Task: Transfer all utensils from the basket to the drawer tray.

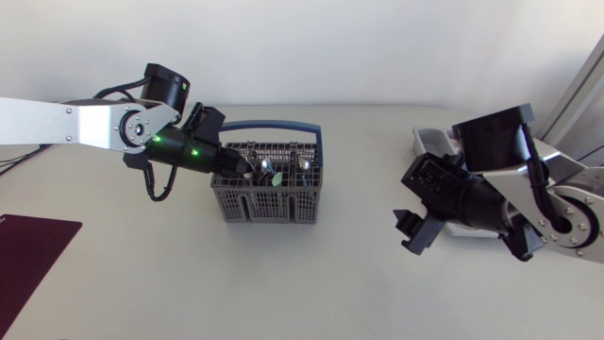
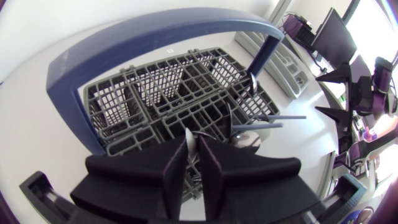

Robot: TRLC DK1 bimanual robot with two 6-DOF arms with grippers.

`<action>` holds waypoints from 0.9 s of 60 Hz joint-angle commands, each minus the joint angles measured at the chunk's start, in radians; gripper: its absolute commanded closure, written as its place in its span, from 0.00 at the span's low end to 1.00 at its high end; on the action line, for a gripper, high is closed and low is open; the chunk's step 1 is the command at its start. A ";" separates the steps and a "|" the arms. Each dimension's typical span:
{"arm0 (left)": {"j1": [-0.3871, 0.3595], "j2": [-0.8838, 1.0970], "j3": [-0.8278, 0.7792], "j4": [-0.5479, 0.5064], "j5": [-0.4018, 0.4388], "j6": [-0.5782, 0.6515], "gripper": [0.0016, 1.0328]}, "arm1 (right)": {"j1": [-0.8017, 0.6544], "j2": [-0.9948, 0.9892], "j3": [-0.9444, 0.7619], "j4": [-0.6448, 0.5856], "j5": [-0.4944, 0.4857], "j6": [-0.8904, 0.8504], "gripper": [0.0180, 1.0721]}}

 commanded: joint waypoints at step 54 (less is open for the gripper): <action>0.139 -0.317 0.016 -0.105 0.271 -0.148 0.96 | 0.067 -0.040 -0.009 -0.015 0.058 0.035 0.19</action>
